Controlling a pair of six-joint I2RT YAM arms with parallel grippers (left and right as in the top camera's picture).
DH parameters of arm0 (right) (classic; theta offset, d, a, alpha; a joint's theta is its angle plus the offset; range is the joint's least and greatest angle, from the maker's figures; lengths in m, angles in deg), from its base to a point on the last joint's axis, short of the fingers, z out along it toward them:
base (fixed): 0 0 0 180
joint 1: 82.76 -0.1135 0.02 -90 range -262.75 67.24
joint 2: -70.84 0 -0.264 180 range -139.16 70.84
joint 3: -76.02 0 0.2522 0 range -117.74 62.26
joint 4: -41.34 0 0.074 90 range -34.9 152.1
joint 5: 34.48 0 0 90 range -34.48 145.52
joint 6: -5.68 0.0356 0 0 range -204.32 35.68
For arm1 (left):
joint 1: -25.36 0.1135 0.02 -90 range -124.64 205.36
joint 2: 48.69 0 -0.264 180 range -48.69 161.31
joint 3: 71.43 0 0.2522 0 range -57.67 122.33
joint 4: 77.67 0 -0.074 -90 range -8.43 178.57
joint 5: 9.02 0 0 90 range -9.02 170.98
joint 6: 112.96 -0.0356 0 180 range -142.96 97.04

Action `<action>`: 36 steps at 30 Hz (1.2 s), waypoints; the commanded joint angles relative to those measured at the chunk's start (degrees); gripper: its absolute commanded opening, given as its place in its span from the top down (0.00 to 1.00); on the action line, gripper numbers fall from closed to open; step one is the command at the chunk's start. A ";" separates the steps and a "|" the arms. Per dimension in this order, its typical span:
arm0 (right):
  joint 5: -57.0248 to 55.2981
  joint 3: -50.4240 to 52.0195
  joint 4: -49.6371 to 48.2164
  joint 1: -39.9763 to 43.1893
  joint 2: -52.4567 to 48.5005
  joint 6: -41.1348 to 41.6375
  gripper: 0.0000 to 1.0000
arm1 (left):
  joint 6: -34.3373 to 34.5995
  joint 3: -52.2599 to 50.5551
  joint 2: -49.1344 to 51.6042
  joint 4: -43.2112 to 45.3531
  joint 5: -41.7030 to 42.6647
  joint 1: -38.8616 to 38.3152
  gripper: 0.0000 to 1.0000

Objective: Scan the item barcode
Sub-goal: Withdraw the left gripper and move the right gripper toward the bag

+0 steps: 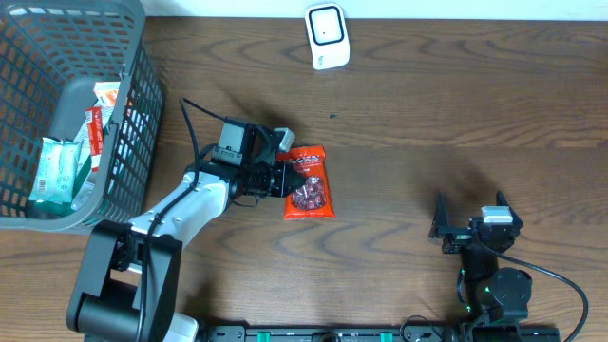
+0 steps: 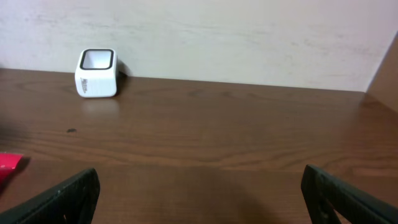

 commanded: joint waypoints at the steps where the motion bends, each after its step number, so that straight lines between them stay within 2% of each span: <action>1: -0.35 0.07 0.20 0.35 0.17 0.74 0.01 | 1.25 0.13 2.16 1.73 -9.46 0.15 0.93; 6: -0.37 0.09 0.20 0.35 0.17 0.74 0.01 | 1.25 0.09 8.00 5.97 -10.86 0.15 0.93; 11: -0.35 0.07 0.20 0.35 0.17 0.74 0.01 | 2.56 0.11 10.64 5.79 -16.35 0.20 0.92; 14: -0.35 0.07 0.20 0.35 0.17 0.74 0.01 | 3.91 0.42 7.74 5.79 -16.20 0.20 0.92; 20: -0.35 0.07 0.20 0.35 0.17 0.74 0.01 | 4.28 0.55 -5.66 4.31 -16.41 0.22 0.87; 23: -0.37 0.07 0.20 0.35 0.17 0.74 0.01 | 5.01 0.55 -12.52 0.20 -18.56 0.22 0.86; 27: -0.35 0.07 0.20 0.35 0.17 0.74 0.01 | 7.04 0.55 -20.00 -12.04 -31.52 0.22 0.83; 31: -0.35 0.07 0.20 0.35 0.17 0.74 0.01 | 7.02 0.52 -22.40 -21.35 -39.32 0.22 0.83; 32: -0.35 0.07 0.20 0.35 0.17 0.74 0.01 | 7.02 0.52 -22.43 -23.39 -41.07 0.22 0.78; 36: 0.90 0.07 0.24 0.33 0.17 0.79 0.01 | 6.99 0.00 -22.10 -27.23 -45.81 0.22 0.75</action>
